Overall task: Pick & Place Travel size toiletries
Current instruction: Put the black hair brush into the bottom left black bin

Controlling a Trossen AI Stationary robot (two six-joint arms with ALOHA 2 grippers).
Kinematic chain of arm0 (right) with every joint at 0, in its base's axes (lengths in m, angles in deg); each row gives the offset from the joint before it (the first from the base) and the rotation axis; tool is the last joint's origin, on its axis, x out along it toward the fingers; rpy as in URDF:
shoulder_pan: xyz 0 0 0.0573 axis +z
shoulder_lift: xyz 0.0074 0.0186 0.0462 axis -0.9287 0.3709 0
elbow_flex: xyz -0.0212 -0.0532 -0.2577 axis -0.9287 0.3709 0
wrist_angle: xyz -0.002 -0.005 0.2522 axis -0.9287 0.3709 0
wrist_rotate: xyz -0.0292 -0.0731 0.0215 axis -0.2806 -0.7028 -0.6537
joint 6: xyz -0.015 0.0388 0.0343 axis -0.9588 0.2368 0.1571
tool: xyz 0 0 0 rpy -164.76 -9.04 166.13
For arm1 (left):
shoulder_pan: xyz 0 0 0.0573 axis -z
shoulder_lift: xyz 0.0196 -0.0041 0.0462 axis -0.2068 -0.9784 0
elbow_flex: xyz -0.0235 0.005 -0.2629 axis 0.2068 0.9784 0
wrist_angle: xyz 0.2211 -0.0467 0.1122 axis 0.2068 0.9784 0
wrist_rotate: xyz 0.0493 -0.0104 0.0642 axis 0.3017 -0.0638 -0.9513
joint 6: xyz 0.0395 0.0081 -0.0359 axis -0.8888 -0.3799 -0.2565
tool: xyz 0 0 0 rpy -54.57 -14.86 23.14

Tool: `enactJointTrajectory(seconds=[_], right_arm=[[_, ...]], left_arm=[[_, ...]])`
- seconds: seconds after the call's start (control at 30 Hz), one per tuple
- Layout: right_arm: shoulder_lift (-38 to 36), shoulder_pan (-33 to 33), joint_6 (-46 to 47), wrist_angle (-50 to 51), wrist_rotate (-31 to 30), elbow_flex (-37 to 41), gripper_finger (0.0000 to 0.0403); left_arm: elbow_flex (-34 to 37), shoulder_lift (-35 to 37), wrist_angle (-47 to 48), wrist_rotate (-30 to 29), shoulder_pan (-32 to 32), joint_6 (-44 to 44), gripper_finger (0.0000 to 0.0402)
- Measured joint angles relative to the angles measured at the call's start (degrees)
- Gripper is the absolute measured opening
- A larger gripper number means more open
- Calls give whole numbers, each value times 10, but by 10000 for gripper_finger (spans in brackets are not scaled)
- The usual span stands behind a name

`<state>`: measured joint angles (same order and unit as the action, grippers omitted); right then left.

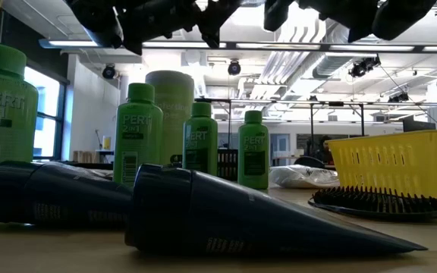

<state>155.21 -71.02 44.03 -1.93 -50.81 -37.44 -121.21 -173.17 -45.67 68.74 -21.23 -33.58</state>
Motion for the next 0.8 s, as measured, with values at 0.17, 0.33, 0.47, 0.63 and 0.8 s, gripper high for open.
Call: enactJointTrajectory(seconds=[0.17,0.33,0.47,0.63,0.8], right_arm=[[0,0,0,1,-1,0,3],[0,0,0,6,-3,0,3],[0,0,0,6,-3,0,3],[0,-4,1,7,-3,0,3],[0,-7,1,11,-3,0,3]], left_arm=[[0,0,3,0,0,0,218],[0,0,2,0,0,0,218],[0,0,2,0,0,0,216],[0,0,2,0,0,-1,177],[0,0,2,1,0,-2,115]])
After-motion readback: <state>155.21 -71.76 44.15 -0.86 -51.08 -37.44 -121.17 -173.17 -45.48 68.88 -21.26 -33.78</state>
